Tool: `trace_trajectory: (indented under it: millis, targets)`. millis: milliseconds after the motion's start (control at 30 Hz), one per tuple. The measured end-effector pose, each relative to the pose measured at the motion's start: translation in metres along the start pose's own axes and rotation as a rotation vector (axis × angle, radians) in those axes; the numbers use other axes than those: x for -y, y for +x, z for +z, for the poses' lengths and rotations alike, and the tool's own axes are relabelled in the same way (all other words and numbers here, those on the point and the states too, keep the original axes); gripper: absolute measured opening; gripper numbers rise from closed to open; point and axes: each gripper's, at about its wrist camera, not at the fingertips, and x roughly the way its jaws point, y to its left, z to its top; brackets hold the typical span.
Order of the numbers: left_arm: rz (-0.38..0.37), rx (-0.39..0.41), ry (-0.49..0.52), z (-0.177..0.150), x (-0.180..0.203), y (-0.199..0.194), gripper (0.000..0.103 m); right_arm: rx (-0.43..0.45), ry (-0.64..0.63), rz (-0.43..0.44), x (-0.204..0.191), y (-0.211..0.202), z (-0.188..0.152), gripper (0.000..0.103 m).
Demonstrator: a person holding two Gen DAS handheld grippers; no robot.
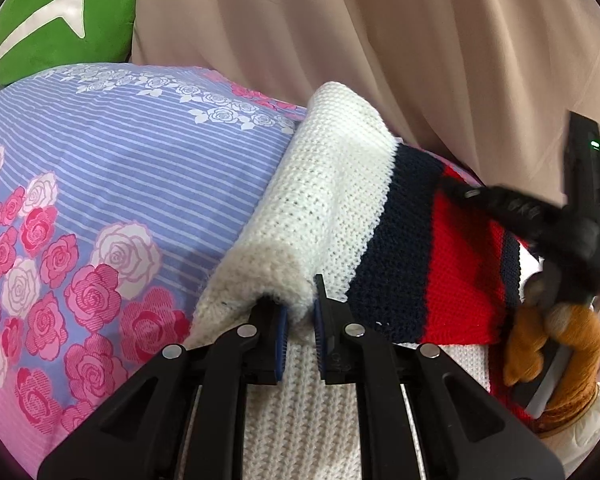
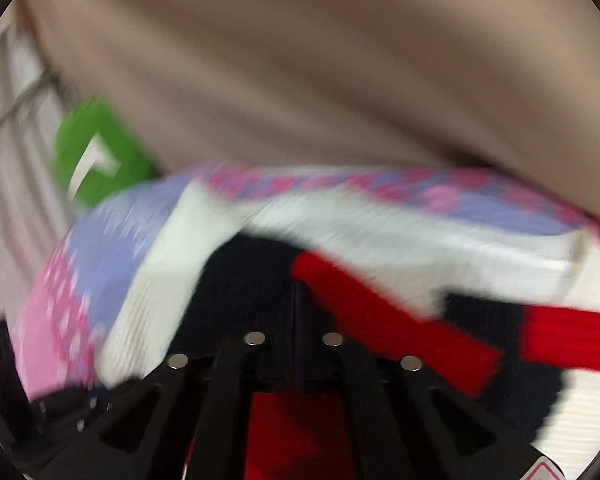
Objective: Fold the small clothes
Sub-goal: 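Lift the folded sweater edge with both grippers and raise it off the bedspread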
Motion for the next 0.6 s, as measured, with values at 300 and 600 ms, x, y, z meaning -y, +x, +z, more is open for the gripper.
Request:
trace_trajectory:
  millis: [300, 600]
  targets:
    - [-0.005, 0.05, 0.029, -0.015, -0.005, -0.031, 0.04, 0.005, 0.031, -0.103, 0.062, -0.187, -0.132, 0.054]
    - [-0.042, -0.098, 0.071, -0.127, -0.051, -0.162, 0.074, -0.101, 0.235, -0.13, 0.085, -0.311, -0.34, 0.065]
